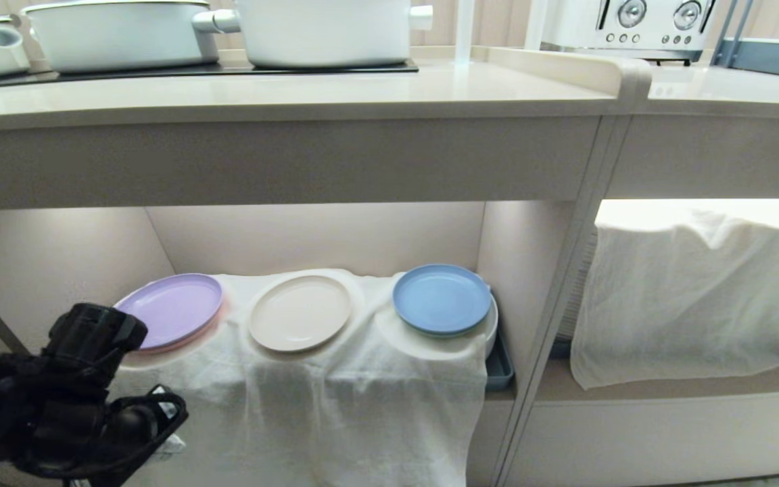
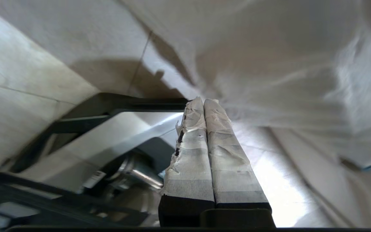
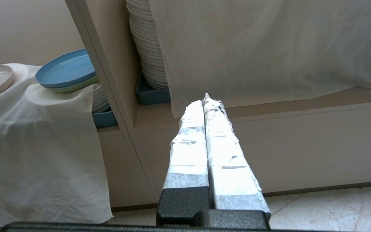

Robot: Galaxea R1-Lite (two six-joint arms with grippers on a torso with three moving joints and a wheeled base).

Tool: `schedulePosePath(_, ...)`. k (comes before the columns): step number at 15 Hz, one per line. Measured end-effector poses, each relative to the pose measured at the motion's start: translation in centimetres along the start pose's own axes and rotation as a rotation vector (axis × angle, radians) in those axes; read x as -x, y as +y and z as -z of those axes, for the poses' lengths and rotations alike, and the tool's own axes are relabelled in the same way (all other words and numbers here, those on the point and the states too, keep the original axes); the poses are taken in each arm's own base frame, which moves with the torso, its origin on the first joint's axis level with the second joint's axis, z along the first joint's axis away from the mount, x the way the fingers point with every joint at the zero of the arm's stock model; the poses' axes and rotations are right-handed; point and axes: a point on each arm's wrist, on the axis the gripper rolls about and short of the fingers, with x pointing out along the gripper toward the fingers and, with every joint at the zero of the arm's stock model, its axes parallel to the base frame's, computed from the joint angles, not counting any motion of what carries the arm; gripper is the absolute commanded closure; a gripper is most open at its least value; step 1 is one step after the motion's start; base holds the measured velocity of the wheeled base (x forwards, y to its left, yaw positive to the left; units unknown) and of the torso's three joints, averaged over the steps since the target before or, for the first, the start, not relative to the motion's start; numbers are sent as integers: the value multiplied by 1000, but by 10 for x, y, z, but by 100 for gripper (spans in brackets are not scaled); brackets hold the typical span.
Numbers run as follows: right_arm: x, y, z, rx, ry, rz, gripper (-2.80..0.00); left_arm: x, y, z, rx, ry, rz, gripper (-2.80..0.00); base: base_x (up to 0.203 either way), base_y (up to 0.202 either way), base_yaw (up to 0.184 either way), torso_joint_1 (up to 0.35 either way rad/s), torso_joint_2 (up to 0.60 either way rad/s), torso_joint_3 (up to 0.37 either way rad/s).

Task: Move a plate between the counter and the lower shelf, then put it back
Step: Pick up the plate in the cupboard

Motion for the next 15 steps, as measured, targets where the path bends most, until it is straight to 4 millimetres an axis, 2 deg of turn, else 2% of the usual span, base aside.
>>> schedulePosePath(4, 0, 0, 0, 0, 0, 0, 0, 22, 21, 14, -147, -87, 19, 0, 0, 0, 0, 0, 0, 0)
schedulePosePath(8, 0, 0, 0, -1, 0, 0, 0, 42, 28, 19, -289, -181, 67, 0, 0, 0, 0, 0, 0, 0)
schedulePosePath(15, 0, 0, 0, 0, 0, 0, 0, 61, 39, 26, -493, -308, 69, 0, 0, 0, 0, 0, 0, 0)
